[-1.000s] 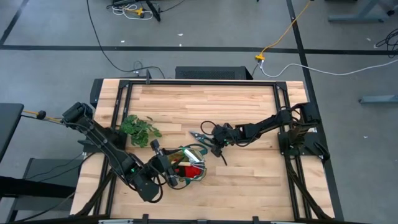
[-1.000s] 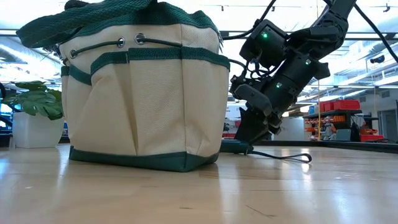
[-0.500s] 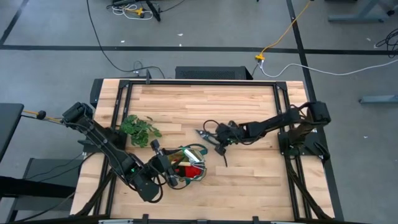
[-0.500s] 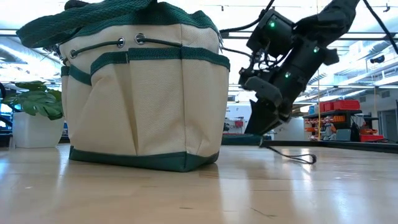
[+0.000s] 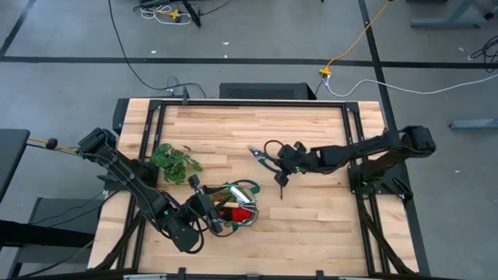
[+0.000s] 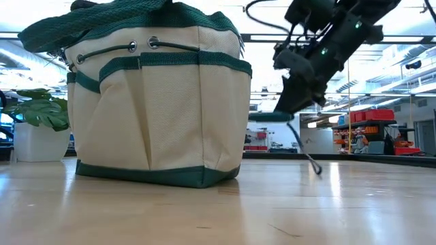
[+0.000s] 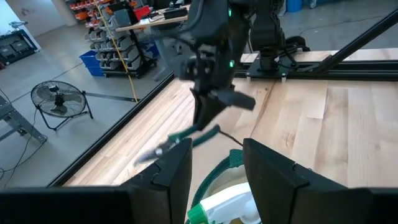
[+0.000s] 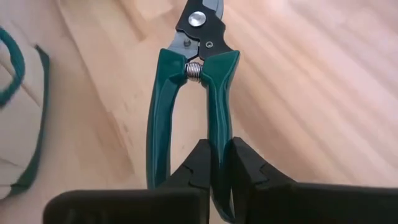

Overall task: Pick & Place Garden tools in Gardening bag
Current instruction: Put the green pruning shears into the gardening bag

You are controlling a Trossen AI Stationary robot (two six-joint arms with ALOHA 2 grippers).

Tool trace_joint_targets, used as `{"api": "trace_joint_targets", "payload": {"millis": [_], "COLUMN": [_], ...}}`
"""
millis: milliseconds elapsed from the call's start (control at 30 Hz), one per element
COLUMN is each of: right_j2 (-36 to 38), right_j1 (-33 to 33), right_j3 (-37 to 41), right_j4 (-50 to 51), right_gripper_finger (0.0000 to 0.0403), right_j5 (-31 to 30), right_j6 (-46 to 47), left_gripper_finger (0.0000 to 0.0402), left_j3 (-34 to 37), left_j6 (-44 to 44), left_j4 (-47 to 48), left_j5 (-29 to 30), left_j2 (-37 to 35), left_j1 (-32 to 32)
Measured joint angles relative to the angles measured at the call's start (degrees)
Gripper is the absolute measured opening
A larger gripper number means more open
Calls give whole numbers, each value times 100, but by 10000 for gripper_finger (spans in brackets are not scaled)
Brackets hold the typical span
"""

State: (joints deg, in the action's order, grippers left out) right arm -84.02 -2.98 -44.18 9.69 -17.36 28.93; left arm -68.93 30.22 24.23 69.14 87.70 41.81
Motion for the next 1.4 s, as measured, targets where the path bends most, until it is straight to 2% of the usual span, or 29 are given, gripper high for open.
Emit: {"api": "trace_joint_targets", "payload": {"millis": [200, 367, 500, 700, 900, 1167, 1400], "right_j2": [686, 1003, 1052, 849, 350, -681, -1381], "right_j1": [-69, -457, -895, -1526, -1860, -2061, -2127], "right_j3": [-5, -9, -35, -755, -1710, -3231, -4586], "right_j4": [133, -63, -522, -321, 824, 2330, 3675], "right_gripper_finger": [20, 20, 20, 20, 20, 20, 20], "right_j5": [-50, 135, 179, 153, -53, 367, 467], "right_j6": [-9, -22, 4, -161, -106, -148, -333], "left_gripper_finger": [151, 151, 151, 151, 151, 151, 151], "left_j3": [0, 0, 0, 0, 0, 0, 0], "left_j6": [2, -69, -90, -92, -260, -396, -602], "left_j4": [0, -8, -20, -29, -42, -50, -36], "left_j5": [0, 2, 8, 17, 26, 28, 94], "left_j2": [0, 0, 0, 0, 0, 0, -106], "left_j1": [1, 1, -1, 0, 0, 8, 91]}}
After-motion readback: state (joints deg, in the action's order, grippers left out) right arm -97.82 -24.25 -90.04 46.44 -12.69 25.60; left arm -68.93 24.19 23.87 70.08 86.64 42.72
